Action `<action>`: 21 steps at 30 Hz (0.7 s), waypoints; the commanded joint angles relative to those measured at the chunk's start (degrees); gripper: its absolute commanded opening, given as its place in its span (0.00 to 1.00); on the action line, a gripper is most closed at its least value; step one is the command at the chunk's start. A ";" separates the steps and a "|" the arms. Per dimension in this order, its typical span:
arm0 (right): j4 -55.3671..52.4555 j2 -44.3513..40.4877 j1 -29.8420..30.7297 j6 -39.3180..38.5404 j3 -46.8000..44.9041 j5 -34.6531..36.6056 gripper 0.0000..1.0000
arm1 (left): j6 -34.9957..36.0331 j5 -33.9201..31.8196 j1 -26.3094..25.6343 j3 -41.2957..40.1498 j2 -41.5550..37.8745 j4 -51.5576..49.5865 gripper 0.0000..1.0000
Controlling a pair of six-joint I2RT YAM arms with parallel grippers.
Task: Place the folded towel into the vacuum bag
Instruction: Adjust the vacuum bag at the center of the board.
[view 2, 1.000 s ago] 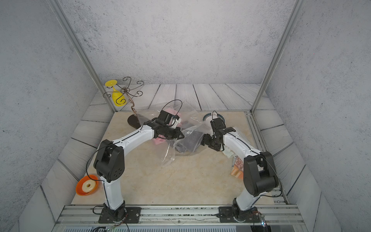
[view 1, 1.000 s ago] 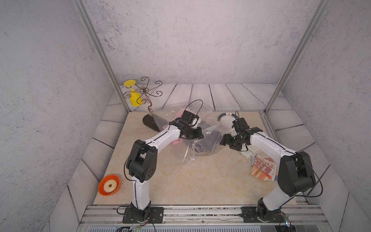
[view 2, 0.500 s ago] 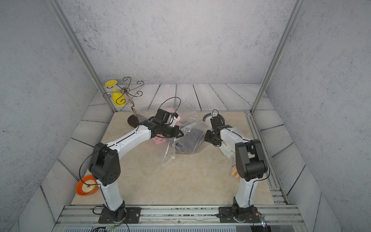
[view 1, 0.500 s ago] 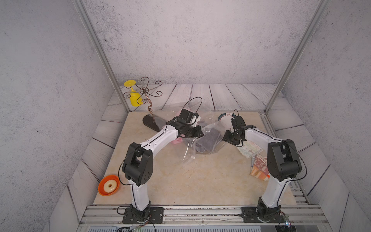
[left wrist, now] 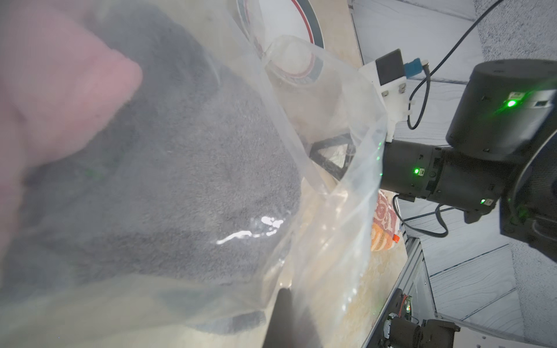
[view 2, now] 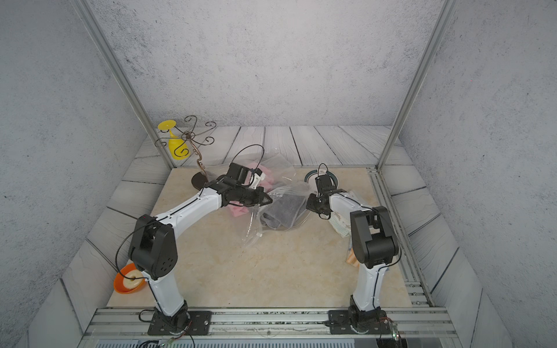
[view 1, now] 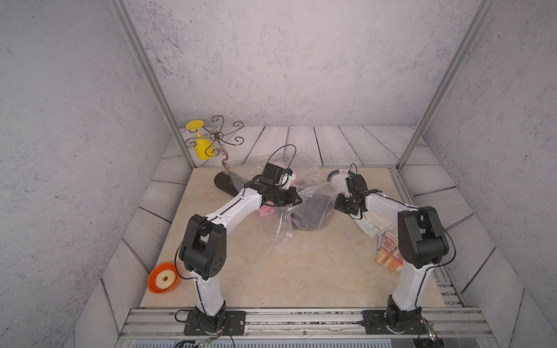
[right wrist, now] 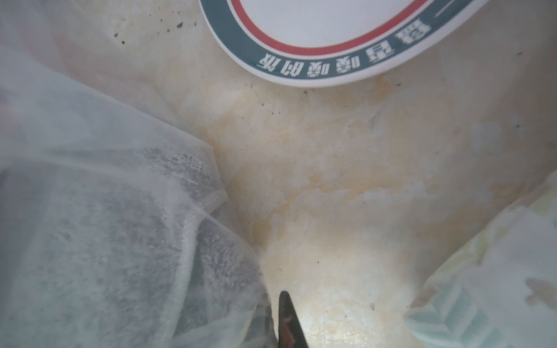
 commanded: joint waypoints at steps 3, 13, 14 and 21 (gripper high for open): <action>5.62 -3.54 -0.57 -0.51 -3.07 -3.81 0.00 | -0.82 0.31 0.79 -0.48 -1.91 1.76 0.00; 28.35 -18.12 -0.61 11.02 -7.70 -27.04 0.00 | 5.02 -8.49 1.22 0.81 -2.85 -3.24 0.00; 29.74 -19.41 -0.61 11.88 -7.05 -28.13 0.00 | 5.86 -9.54 1.69 0.96 -3.33 -3.45 0.00; 16.94 -23.59 -0.53 2.84 3.79 -24.63 0.00 | 8.59 -0.49 10.57 10.24 -7.80 -4.11 0.00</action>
